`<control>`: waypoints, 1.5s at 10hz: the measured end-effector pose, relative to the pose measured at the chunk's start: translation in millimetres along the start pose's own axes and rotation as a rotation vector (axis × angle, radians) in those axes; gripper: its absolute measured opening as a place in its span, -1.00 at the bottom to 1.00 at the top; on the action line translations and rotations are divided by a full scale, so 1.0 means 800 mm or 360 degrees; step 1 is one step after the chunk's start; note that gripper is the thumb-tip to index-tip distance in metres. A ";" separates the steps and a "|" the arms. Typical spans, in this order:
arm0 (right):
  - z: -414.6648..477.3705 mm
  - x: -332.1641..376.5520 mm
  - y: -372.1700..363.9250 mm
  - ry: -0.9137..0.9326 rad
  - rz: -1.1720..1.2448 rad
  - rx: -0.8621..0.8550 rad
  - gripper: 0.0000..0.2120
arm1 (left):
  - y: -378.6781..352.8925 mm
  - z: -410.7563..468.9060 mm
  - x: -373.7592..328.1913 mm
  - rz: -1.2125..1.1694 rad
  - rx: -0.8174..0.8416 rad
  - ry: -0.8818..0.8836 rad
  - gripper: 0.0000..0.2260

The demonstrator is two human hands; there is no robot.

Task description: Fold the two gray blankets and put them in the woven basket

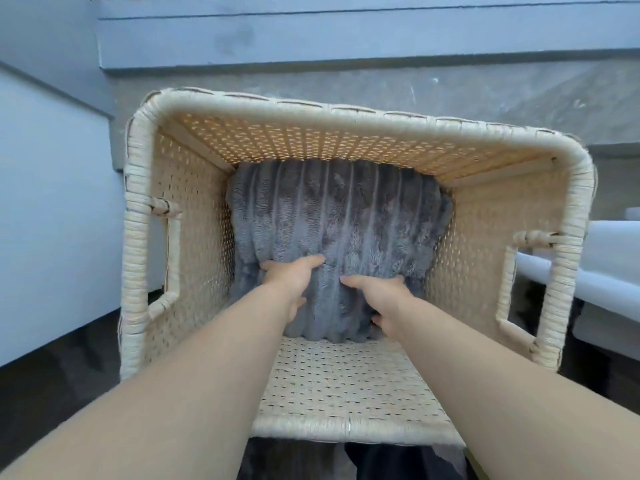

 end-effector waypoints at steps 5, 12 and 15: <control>-0.094 0.028 0.070 0.0769 -0.1797 -0.0283 0.20 | 0.023 -0.120 0.000 0.1842 -0.0285 -0.0561 0.10; -0.033 -0.048 0.066 0.0584 -0.1936 -0.0191 0.08 | 0.025 -0.066 0.106 0.1817 0.0018 -0.0661 0.08; -0.237 -0.118 0.092 0.0940 -0.1505 -0.0149 -0.44 | 0.032 -0.320 0.086 0.1775 0.0066 -0.0927 -0.58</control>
Point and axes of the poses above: each hand's wrist, its own z-axis towards the middle knuckle, its own y-axis out of the back of the hand, x = y × z, the point moved 2 cm from there along z, towards the middle knuckle, and after that the axes turned 1 degree about x, right-handed, at the moved point
